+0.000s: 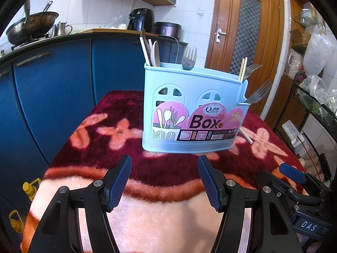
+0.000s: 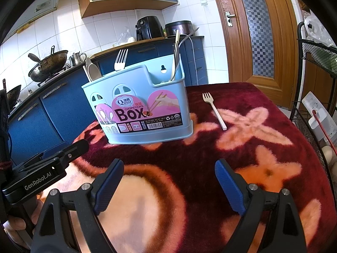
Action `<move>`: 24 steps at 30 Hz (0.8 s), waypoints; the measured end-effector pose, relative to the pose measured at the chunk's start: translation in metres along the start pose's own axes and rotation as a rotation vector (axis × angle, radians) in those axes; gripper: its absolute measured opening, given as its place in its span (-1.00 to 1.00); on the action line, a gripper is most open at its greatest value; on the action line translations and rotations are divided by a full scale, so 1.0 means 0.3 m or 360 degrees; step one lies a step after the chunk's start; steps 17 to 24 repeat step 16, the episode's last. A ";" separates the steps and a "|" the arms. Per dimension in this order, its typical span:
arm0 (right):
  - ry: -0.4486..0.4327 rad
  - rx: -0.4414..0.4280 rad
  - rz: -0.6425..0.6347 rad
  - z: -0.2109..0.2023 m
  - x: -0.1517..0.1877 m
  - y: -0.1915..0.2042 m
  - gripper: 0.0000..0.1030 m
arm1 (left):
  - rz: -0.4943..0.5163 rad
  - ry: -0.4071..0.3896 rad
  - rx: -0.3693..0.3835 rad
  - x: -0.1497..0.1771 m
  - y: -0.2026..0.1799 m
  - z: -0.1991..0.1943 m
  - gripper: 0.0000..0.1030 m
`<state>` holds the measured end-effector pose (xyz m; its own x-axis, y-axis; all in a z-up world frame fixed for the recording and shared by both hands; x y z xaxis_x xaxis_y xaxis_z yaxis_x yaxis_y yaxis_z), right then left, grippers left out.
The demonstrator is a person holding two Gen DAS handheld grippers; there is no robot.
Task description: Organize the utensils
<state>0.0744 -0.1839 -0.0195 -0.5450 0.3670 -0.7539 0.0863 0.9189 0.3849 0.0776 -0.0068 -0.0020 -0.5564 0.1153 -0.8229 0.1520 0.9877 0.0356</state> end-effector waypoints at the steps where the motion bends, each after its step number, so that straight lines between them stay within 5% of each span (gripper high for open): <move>1: 0.0000 0.0000 0.0000 0.000 0.000 0.000 0.75 | 0.0000 -0.0001 -0.0001 0.000 0.000 0.000 0.29; 24: 0.0002 -0.0001 0.0002 0.001 0.003 -0.001 0.75 | -0.0006 0.0016 0.0005 0.012 -0.008 0.005 0.30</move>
Point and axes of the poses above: each gripper's, at about its wrist camera, not at the fingertips, and z roughly the way its jaws point, y to its left, x to its underside, the point moved 7 cm from there along z, roughly the way its jaws point, and after that the axes turned 10 degrees about z, right-handed, at the moved point
